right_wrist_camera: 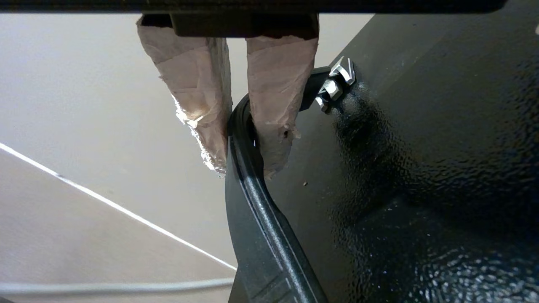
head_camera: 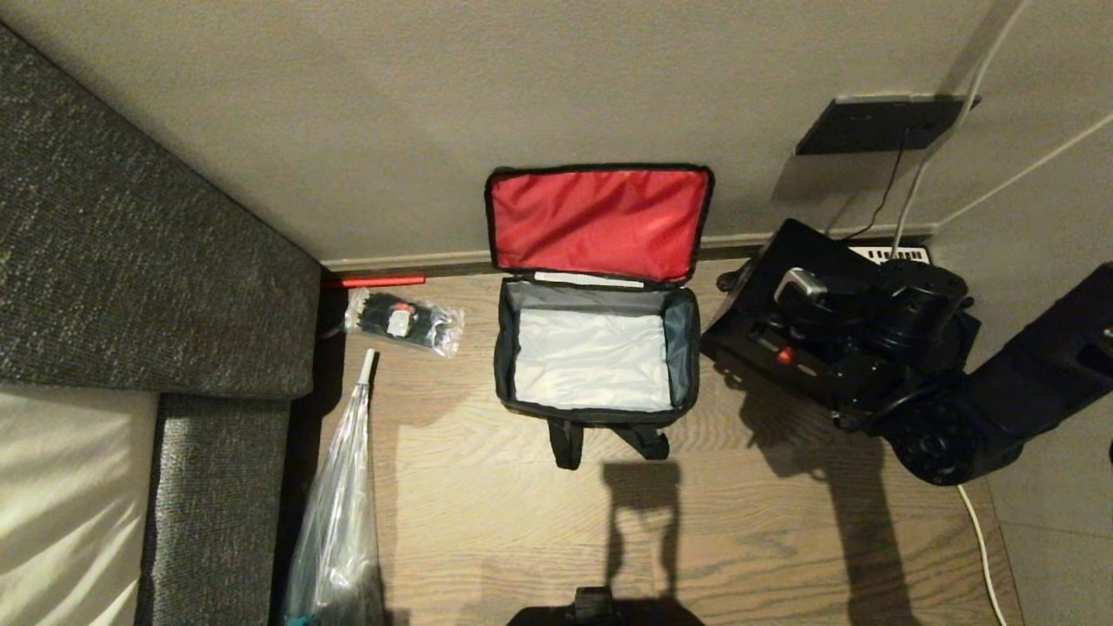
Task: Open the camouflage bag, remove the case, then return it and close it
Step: Release the handle
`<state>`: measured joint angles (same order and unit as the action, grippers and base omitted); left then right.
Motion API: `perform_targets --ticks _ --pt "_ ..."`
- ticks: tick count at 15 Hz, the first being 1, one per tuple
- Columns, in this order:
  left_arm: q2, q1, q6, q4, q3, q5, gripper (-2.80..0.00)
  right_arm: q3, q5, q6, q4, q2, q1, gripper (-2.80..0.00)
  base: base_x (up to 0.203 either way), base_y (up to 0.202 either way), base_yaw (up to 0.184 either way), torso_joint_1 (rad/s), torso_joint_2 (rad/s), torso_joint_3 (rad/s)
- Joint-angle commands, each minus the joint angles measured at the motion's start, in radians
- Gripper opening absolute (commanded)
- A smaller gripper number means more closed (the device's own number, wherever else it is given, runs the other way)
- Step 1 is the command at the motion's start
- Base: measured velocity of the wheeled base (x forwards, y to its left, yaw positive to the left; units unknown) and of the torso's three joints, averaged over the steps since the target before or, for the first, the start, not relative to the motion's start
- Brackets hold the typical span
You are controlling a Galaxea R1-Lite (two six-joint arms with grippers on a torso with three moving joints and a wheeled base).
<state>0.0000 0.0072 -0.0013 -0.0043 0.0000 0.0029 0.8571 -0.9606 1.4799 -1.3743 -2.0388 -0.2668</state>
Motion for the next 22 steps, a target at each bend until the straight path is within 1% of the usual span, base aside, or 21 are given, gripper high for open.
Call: perform_targets --ticks 1,8,10,15,18,19,20,22 --pt "0.000 0.000 0.000 0.000 0.002 0.000 -2.80 0.043 -0.007 -0.003 -0.010 -0.088 0.001 -2.80 0.000 0.000 0.000 0.000 0.00 0.000" --pt "0.000 0.000 0.000 0.000 0.002 0.000 -2.80 0.158 -0.010 -0.065 -0.003 -0.256 0.013 -2.80 0.000 0.000 0.000 0.000 0.00 0.000" --pt "0.000 0.000 0.000 0.000 0.002 0.000 -2.80 0.170 -0.010 -0.080 -0.003 -0.291 0.017 -2.80 0.000 0.000 0.000 0.000 0.00 0.000" --pt "0.000 0.000 0.000 0.000 0.002 0.000 -2.80 0.220 -0.010 -0.093 -0.009 -0.349 0.029 -2.80 0.000 0.000 0.000 0.000 0.00 0.000" --pt "0.000 0.000 0.000 0.000 0.002 0.000 -2.80 0.226 -0.010 -0.119 -0.005 -0.360 0.035 -2.80 0.000 0.000 0.000 0.000 0.00 0.000" --pt "-0.001 0.000 0.000 0.000 0.002 0.000 -2.80 0.216 -0.010 -0.116 -0.003 -0.353 0.035 -1.24 0.000 0.000 0.000 0.000 0.00 0.000" --pt "0.000 0.000 0.000 0.000 0.002 0.000 -2.80 0.217 -0.010 -0.116 0.003 -0.353 0.035 0.00 0.000 0.000 0.000 0.000 0.00 0.000" --pt "0.000 0.000 0.000 0.000 0.002 0.000 -2.80 0.216 -0.010 -0.121 0.011 -0.357 0.035 0.00 0.000 0.000 0.000 0.000 0.00 0.000"
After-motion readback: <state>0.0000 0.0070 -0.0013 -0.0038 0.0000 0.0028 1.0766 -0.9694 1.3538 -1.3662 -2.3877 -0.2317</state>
